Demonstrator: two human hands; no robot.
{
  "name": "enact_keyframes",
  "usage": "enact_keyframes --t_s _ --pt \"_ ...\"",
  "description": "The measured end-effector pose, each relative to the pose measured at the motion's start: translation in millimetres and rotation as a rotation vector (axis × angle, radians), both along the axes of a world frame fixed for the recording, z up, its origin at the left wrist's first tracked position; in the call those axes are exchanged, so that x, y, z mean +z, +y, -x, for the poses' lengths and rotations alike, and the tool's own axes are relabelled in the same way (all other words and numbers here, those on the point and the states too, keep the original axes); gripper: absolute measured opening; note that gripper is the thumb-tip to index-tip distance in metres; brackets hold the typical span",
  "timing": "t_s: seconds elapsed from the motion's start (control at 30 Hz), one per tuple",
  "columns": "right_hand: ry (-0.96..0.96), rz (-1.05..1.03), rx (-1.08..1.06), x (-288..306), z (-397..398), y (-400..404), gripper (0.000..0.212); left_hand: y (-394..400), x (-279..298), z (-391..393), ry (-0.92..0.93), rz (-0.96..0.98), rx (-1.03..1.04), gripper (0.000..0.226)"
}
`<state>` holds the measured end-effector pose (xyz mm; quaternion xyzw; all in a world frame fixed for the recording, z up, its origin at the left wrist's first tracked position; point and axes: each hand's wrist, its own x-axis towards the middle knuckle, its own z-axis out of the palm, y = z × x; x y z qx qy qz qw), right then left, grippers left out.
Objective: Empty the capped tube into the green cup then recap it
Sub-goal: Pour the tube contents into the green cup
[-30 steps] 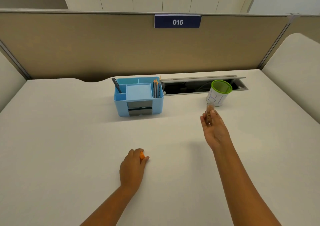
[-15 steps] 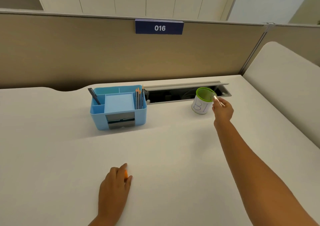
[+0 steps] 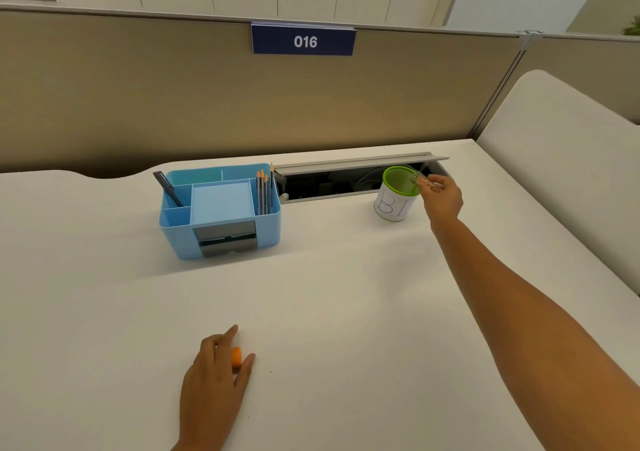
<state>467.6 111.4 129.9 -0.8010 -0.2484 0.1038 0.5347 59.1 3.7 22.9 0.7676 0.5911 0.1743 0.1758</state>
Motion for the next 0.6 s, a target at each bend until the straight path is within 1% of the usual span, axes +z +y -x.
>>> enact_keyframes --t_s 0.1,0.23,0.4,0.6 --pt "-0.047 0.030 0.012 1.8 -4.5 0.7 0.035 -0.4 0.3 -0.2 -0.029 0.005 0.014 0.083" --pt "-0.111 0.052 0.038 1.3 -6.6 0.5 0.032 -1.1 2.2 -0.8 -0.023 0.016 0.020 0.083" --pt "-0.133 0.062 0.054 0.6 -2.9 0.7 0.037 -1.4 4.3 -1.6 -0.029 0.030 0.029 0.084" --pt "-0.216 0.097 0.080 4.1 0.2 1.0 0.040 -2.2 2.4 -0.1 -0.070 0.018 0.042 0.088"
